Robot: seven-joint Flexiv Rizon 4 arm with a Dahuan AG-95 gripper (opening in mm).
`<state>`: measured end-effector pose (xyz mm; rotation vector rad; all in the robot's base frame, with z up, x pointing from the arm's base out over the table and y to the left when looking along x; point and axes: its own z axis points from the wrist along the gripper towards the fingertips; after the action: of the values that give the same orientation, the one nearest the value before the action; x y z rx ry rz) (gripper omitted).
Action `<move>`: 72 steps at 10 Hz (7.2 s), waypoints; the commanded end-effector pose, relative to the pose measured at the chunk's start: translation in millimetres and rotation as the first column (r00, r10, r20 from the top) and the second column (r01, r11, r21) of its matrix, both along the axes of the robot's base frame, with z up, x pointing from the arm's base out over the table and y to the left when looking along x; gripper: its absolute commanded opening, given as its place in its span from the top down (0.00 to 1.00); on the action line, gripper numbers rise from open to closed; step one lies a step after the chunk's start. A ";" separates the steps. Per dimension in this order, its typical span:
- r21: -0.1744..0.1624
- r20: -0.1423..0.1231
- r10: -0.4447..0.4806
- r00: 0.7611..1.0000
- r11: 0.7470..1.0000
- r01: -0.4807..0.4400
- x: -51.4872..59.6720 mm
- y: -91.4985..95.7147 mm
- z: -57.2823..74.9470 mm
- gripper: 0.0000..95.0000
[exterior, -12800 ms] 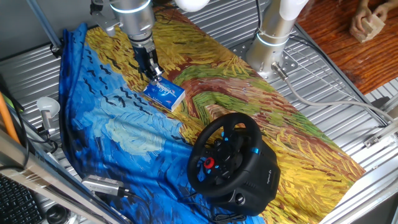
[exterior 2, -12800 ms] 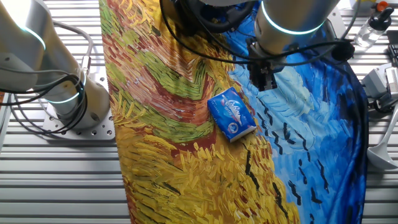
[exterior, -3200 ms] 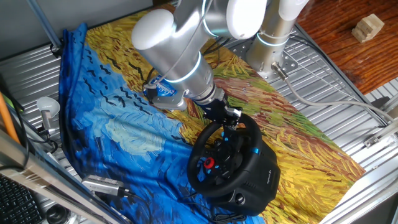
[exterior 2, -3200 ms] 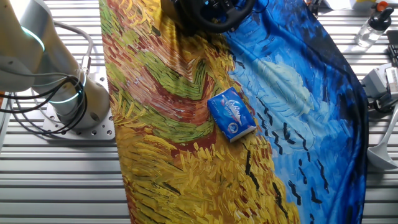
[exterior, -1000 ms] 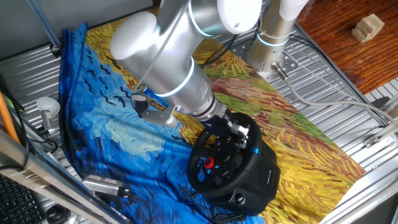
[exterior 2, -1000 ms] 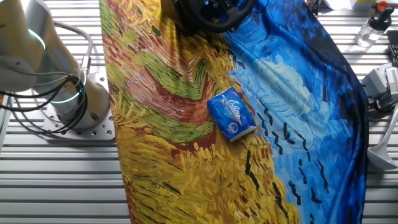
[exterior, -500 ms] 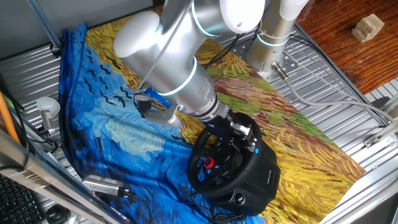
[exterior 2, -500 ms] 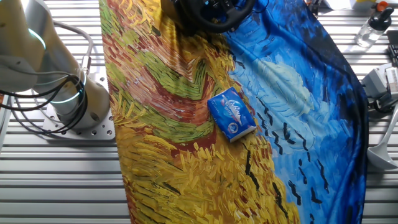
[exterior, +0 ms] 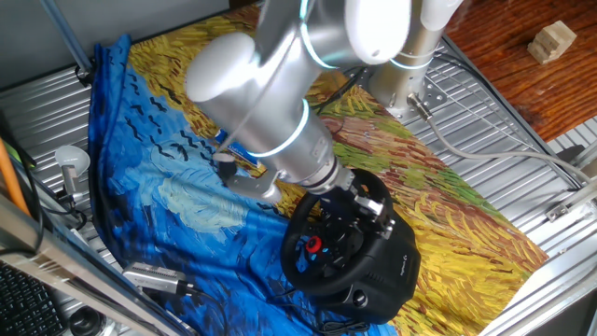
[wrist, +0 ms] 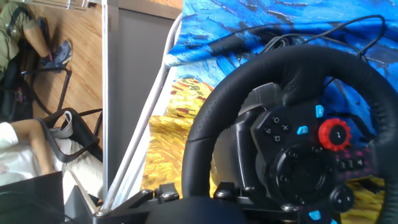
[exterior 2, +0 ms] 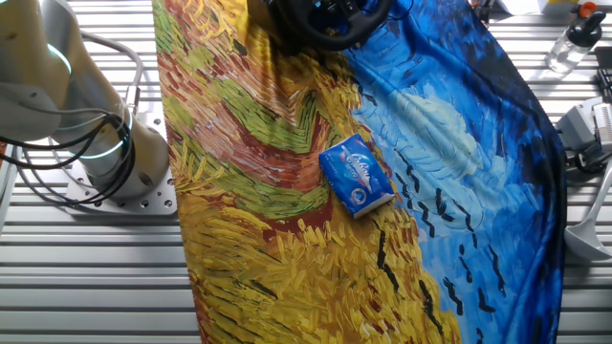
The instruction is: Rotate the steering wheel 90 degrees counterclockwise
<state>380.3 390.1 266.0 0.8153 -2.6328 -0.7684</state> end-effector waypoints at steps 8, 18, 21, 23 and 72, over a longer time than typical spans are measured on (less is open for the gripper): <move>0.002 0.020 0.013 1.000 1.000 -0.013 -11.1 -1.3 -10.2 0.60; 0.005 0.027 0.006 1.000 1.000 -0.006 -18.2 1.2 -18.2 0.80; 0.004 0.026 0.004 1.000 1.000 -0.004 -18.2 1.3 -18.3 0.80; 0.004 0.025 0.005 1.000 1.000 -0.005 -18.2 1.3 -18.2 1.00; 0.016 0.083 0.076 0.994 0.997 -0.078 -36.0 -12.4 -18.2 1.00</move>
<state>344.8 378.8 248.0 0.9666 -2.6539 -0.7578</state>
